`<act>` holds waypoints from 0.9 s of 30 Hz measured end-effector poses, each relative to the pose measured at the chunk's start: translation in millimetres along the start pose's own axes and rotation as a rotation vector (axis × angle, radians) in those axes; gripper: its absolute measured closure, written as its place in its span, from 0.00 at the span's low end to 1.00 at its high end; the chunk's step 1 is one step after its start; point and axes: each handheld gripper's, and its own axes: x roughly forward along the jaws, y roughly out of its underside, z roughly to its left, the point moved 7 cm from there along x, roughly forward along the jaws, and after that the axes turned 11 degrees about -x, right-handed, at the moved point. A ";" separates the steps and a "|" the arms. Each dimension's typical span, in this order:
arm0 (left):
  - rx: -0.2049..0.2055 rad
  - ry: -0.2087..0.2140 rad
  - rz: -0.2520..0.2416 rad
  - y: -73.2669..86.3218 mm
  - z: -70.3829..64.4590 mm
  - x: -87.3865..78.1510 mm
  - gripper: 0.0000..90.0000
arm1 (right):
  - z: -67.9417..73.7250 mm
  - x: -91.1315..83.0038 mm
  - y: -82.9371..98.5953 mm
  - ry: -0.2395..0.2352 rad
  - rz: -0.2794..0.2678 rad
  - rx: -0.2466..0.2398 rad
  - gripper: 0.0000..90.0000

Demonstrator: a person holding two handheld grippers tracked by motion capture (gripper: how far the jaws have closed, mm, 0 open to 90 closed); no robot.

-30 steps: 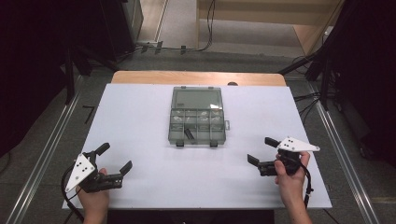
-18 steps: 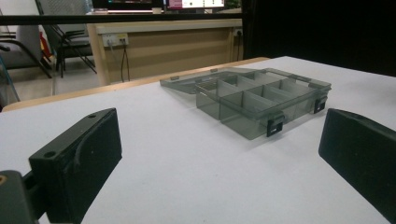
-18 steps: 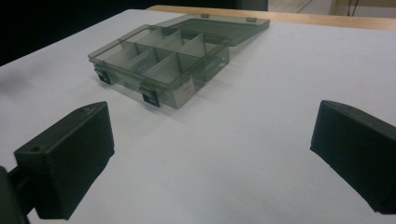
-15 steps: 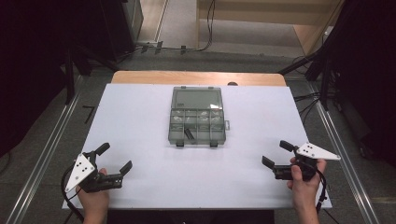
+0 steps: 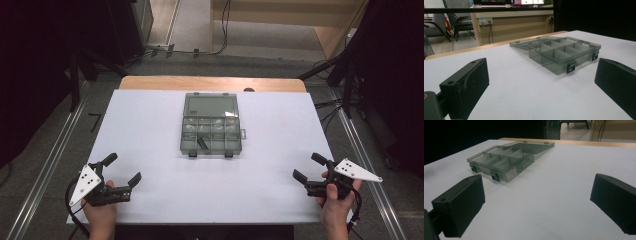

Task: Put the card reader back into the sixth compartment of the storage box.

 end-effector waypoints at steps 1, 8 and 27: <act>-0.001 0.000 -0.001 0.0 -0.1 -0.1 0.00 | -1.2 -1.3 1.3 0.005 -0.003 0.002 0.00; 0.001 -0.002 0.000 0.0 -0.2 -0.2 0.00 | -9.8 -6.6 8.8 0.012 -0.036 0.003 0.00; 0.001 -0.005 0.001 0.2 0.0 0.3 0.00 | -19.4 -16.2 18.1 0.040 -0.083 0.006 0.00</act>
